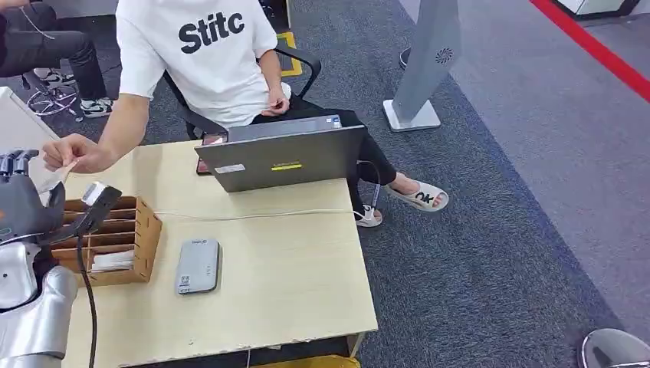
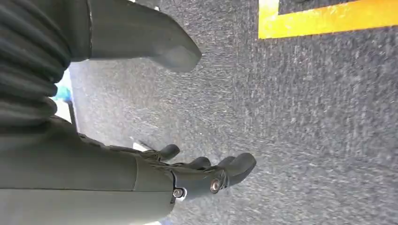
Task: Pass the card to the sensor for recognition and then transmit it.
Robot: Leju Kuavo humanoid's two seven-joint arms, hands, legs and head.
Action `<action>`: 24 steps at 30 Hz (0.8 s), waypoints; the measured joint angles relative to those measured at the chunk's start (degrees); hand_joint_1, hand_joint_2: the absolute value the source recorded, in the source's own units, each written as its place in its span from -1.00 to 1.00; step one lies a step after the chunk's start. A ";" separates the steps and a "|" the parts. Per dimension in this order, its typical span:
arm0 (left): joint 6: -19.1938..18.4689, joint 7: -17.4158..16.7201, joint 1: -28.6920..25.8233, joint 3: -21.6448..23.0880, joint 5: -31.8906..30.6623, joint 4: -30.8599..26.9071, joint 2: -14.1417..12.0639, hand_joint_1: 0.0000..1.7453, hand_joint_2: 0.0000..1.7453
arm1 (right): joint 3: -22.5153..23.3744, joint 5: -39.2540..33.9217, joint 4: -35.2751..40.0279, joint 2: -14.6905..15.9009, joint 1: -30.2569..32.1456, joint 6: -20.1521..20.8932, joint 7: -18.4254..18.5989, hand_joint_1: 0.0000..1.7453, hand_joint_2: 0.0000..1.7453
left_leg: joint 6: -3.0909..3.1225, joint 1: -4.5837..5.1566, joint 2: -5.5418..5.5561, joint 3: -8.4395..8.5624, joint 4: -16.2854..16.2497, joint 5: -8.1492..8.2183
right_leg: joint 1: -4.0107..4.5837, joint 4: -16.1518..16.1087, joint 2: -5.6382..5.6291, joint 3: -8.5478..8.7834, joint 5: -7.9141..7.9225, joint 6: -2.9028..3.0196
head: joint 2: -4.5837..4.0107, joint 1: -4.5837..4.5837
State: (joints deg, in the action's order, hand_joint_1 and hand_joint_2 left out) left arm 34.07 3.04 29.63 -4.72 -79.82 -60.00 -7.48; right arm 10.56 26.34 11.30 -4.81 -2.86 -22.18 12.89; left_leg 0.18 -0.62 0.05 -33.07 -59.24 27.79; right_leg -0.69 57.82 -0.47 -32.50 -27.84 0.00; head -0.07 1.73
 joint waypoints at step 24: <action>-5.86 1.01 -1.34 3.26 -1.25 -3.32 3.13 1.00 1.00 | 0.02 0.66 -0.11 0.00 -0.03 0.70 -1.11 -1.00 1.00 | 0.00 0.00 -0.01 -0.01 0.00 0.01 | 0.00 0.00 -0.01 -0.02 0.00 0.00 | 0.00 0.00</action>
State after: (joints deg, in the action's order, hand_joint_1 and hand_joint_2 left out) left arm 28.21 4.05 28.29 -1.46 -81.07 -63.32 -4.35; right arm 10.58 26.99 11.19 -4.81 -2.88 -21.49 11.78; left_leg 0.18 -0.62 0.04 -33.08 -59.24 27.79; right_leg -0.69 57.82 -0.48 -32.52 -27.83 0.00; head -0.07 1.73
